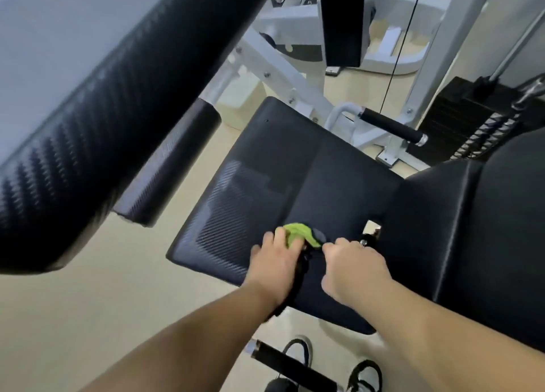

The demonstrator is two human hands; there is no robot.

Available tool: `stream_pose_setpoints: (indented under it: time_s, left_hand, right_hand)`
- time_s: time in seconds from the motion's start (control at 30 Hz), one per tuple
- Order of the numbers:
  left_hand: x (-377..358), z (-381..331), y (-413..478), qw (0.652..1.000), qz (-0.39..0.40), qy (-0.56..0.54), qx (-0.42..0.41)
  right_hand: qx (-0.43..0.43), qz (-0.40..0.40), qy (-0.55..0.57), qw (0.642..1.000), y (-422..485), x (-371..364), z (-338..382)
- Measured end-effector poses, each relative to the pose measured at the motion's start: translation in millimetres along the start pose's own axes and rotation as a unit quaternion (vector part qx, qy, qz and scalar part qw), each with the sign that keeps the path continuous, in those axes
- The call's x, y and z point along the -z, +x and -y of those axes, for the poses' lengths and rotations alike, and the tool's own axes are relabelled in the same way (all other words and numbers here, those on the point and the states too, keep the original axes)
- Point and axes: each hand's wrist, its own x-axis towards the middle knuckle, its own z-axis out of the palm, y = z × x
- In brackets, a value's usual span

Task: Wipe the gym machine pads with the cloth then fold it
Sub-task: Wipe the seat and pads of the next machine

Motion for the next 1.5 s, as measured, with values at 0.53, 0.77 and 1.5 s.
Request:
stream_pose_setpoints:
  time_s: [0.53, 0.77, 1.5]
  left_hand:
    - [-52.6, -24.7, -67.3, 0.931, 0.18, 0.153, -0.279]
    - [21.9, 98.9, -74.6, 0.989, 0.103, 0.008, 0.107]
    - [173.5, 82.2, -264.2, 0.761, 0.218, -0.61, 0.025]
  right_hand:
    - [-0.155, -0.017, 0.283, 0.946, -89.8, -67.1, 3.0]
    - [-0.19, -0.035, 0.425, 0.884, -143.2, -73.1, 37.2]
    - [-0.217, -0.063, 0.776, 0.589, -273.6, -59.1, 204.1]
